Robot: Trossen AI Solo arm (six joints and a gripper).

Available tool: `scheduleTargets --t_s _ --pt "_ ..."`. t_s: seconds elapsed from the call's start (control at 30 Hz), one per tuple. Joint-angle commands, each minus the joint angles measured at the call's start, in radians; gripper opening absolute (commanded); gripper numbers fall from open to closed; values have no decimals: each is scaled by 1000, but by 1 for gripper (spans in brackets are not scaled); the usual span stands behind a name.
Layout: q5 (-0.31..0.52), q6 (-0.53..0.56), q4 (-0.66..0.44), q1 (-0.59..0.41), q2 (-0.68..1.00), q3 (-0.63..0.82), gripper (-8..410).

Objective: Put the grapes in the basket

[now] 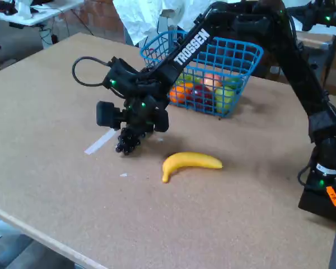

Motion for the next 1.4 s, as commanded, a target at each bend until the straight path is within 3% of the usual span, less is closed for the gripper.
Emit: scheduleTargets --t_s 0.0,0.47,0.93,1.23,1.37 --pt "13 6 -3 2 0 -1 219" --pt "39 -3 5 8 0 -1 -4" --pt "85 -85 8 13 -79 -1 -1" --pt "126 -325 14 16 -231 -1 -1" --pt "190 -411 15 19 -298 -1 -1"
